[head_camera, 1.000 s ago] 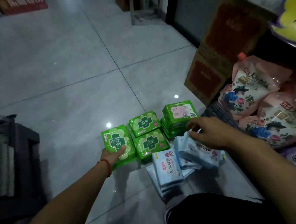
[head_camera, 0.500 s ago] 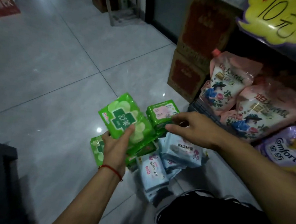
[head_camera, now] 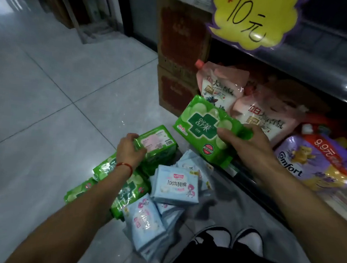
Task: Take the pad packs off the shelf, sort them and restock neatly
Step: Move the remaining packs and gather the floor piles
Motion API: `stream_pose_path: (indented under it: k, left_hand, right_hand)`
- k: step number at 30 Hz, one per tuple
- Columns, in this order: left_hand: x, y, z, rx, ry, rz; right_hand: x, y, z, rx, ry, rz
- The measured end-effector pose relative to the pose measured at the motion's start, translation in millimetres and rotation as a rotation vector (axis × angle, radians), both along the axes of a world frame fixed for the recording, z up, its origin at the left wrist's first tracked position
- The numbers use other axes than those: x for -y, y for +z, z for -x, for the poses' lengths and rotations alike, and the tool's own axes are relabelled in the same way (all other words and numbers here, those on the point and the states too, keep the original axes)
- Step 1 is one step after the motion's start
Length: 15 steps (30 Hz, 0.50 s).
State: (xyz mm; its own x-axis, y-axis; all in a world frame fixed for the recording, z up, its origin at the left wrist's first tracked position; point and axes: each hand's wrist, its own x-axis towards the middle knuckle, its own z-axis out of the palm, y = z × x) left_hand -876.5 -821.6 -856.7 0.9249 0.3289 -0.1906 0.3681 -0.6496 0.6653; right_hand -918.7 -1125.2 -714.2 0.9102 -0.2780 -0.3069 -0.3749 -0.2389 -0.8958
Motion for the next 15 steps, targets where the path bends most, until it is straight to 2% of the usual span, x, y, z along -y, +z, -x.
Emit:
stream_pose_path:
  k: [2,5,9,12,15]
  left_hand:
    - [-17,-32,-20,-0.095,-0.177,-0.172]
    - [-23,-59,-39,-0.22,-0.36,-0.22]
    - [-5,-69,-50,-0.241,-0.546,-0.287]
    - [8,-65,-46,-0.199,-0.448,-0.196]
    - [8,-34,-41,-0.128,-0.181,0.132]
  right_hand:
    - [12,0,1,-0.007,-0.037,0.038]
    - [18,3,0,-0.016,-0.052,0.081]
    - [19,10,-3,-0.018,-0.032,0.159]
    - [17,12,1,-0.019,0.011,0.259]
    - [20,12,6,0.01,0.034,0.297]
